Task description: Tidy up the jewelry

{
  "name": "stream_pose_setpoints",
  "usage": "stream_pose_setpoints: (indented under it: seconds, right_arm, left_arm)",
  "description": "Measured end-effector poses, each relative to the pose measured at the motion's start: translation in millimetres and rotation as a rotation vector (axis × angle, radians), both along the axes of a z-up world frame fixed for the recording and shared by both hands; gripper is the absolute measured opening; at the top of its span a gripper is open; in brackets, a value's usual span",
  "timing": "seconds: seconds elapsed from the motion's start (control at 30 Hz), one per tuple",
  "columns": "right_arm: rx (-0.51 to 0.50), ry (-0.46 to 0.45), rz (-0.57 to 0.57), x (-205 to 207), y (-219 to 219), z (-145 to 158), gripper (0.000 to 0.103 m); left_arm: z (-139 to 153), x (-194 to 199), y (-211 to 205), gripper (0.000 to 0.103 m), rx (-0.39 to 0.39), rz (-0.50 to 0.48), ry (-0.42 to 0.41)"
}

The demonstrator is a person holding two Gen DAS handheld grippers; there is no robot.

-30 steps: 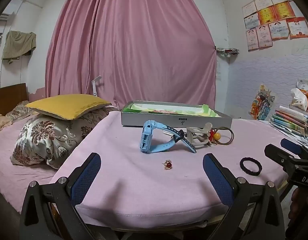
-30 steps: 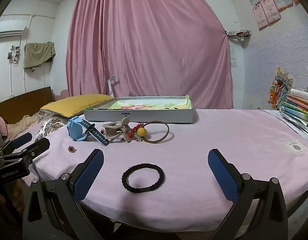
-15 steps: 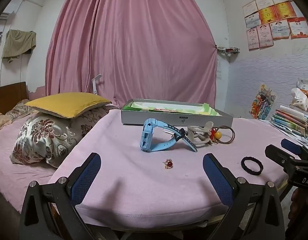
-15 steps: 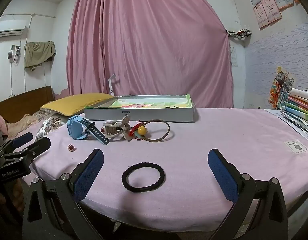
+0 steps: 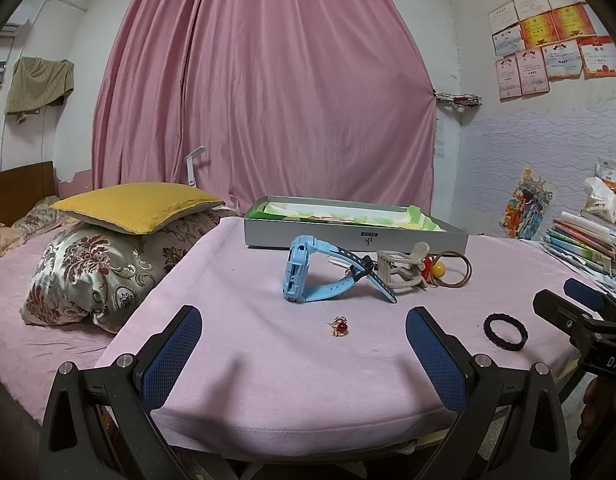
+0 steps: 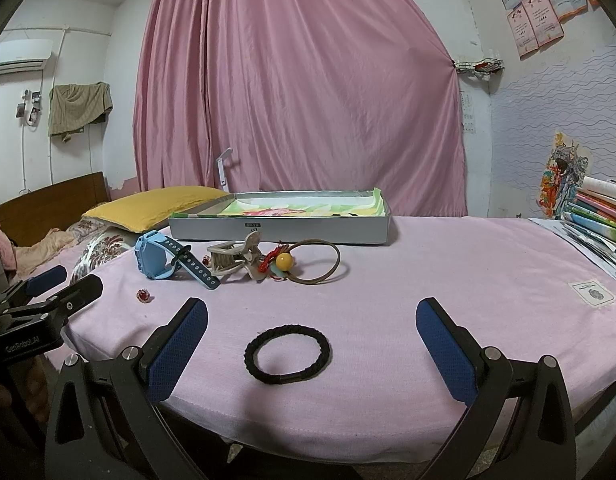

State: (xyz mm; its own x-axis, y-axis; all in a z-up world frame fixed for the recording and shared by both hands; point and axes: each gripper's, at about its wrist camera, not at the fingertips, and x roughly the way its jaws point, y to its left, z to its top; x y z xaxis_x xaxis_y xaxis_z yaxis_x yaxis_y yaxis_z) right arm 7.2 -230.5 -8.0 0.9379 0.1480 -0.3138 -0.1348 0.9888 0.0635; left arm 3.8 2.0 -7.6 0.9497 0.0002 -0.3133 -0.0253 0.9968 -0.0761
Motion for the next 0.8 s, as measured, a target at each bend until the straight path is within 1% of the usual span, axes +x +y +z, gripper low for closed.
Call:
stream_pose_setpoints:
  seconds: [0.8]
  right_arm:
    - [0.000,-0.002,0.003,-0.3,0.3,-1.4,0.102]
  left_arm:
    - [1.0,-0.1,-0.6,0.102,0.001,0.002,0.000]
